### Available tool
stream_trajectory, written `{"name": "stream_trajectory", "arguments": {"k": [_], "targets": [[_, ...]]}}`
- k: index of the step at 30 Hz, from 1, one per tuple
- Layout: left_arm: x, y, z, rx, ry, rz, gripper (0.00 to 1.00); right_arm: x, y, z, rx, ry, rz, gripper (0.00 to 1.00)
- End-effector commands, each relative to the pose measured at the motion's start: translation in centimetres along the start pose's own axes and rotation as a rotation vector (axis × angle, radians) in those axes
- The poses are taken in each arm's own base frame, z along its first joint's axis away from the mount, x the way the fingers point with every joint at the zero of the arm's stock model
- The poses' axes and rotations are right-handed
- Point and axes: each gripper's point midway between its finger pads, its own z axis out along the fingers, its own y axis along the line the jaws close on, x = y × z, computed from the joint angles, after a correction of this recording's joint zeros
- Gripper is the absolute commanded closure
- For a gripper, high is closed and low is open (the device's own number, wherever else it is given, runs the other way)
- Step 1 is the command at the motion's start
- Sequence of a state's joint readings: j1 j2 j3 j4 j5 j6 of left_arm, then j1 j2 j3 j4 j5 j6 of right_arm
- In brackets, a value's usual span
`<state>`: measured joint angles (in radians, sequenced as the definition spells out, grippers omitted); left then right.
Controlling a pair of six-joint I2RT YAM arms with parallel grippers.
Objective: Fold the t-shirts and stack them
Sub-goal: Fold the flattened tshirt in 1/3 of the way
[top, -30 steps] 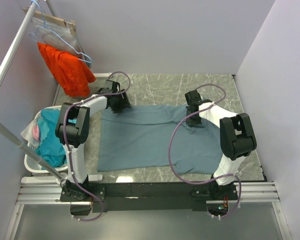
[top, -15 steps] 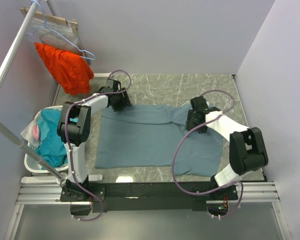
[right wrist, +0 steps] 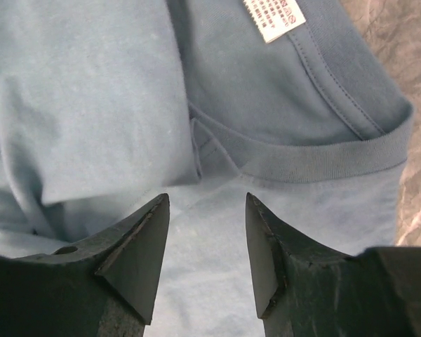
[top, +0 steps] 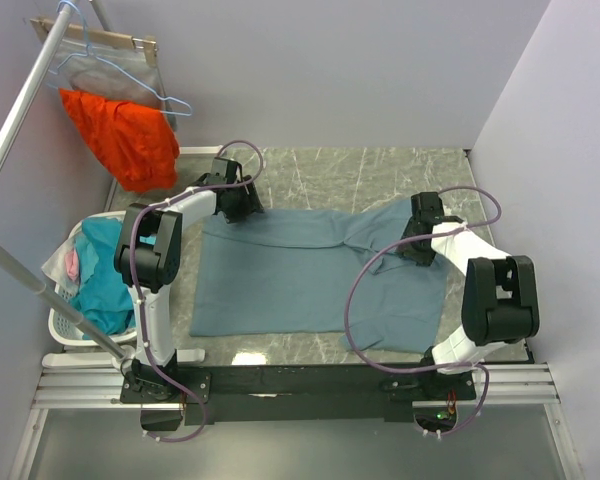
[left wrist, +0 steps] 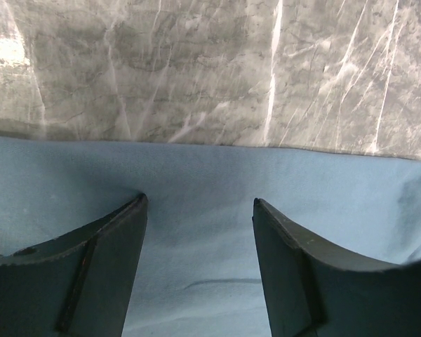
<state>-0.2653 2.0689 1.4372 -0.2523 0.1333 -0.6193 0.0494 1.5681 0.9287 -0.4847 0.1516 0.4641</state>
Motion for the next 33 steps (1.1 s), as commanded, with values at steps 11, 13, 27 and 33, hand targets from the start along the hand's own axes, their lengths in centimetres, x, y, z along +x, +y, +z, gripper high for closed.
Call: {"name": "stream_trajectory", "arguments": {"k": [11, 13, 27, 33], "targets": [[0.6, 1.8, -0.7, -0.079, 0.014, 0.03, 0.32, -0.4, -0.7, 2.7, 0.022, 0.002, 0.038, 0.57], [0.5, 1.8, -0.6, -0.08, 0.013, 0.03, 0.31, -0.7, -0.6, 2.9, 0.021, -0.002, 0.038, 0.66], [0.6, 2.0, -0.5, -0.084, 0.017, 0.027, 0.31, -1.7, -1.6, 1.0, 0.059, -0.054, 0.027, 0.77], [0.7, 1.8, -0.5, -0.076, 0.024, 0.03, 0.31, -1.9, -2.2, 1.2, 0.098, -0.059, 0.018, 0.73]]}}
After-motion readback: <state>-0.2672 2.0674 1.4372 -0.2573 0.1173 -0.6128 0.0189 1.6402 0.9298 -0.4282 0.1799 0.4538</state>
